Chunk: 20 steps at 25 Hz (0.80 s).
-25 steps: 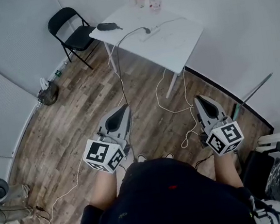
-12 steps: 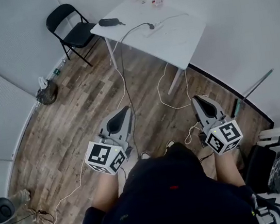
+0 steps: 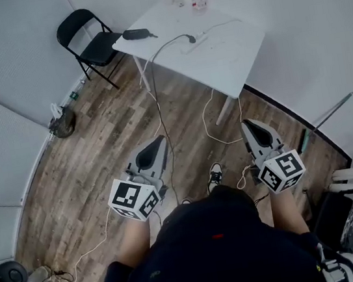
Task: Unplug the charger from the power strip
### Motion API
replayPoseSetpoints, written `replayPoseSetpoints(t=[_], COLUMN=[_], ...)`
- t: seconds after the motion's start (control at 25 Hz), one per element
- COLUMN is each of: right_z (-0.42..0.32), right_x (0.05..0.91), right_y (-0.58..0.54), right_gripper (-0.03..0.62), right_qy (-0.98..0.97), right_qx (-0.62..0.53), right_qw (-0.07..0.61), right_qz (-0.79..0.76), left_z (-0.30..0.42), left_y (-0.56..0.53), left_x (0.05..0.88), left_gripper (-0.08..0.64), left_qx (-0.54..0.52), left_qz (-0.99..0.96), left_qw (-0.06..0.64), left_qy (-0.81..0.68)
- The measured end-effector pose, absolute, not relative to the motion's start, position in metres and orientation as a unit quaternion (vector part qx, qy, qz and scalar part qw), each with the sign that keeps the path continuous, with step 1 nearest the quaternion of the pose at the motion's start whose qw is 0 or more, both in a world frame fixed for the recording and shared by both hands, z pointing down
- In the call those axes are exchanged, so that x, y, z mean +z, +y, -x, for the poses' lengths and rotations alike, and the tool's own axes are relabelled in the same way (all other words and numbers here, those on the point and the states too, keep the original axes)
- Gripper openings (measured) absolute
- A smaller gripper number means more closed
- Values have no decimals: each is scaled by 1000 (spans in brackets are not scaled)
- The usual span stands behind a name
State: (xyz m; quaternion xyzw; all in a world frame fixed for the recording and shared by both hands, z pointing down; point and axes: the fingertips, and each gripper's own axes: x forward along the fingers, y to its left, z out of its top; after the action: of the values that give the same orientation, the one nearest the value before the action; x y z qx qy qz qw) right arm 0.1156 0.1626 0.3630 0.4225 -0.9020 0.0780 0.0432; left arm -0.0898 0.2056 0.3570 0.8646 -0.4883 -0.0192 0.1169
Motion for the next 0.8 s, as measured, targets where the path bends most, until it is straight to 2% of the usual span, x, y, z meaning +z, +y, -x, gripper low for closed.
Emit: replayPoseSetpoints(t=[0.48,0.8], right_z=[-172,-212], right_x=[358,384], right_y=[22,-34], right_gripper=[34,34], right_qy=[-911,-913], right_qx=[87,119], right_qw=[29,33], right_qz=[-402,-389], left_z=[34,7], left_y=[75,30], left_x=[349,355], left_gripper=[25,25], left_qx=[-9,5], left_qz=[-851,-830], left_qw=[116,132], left_qy=[-512,-542])
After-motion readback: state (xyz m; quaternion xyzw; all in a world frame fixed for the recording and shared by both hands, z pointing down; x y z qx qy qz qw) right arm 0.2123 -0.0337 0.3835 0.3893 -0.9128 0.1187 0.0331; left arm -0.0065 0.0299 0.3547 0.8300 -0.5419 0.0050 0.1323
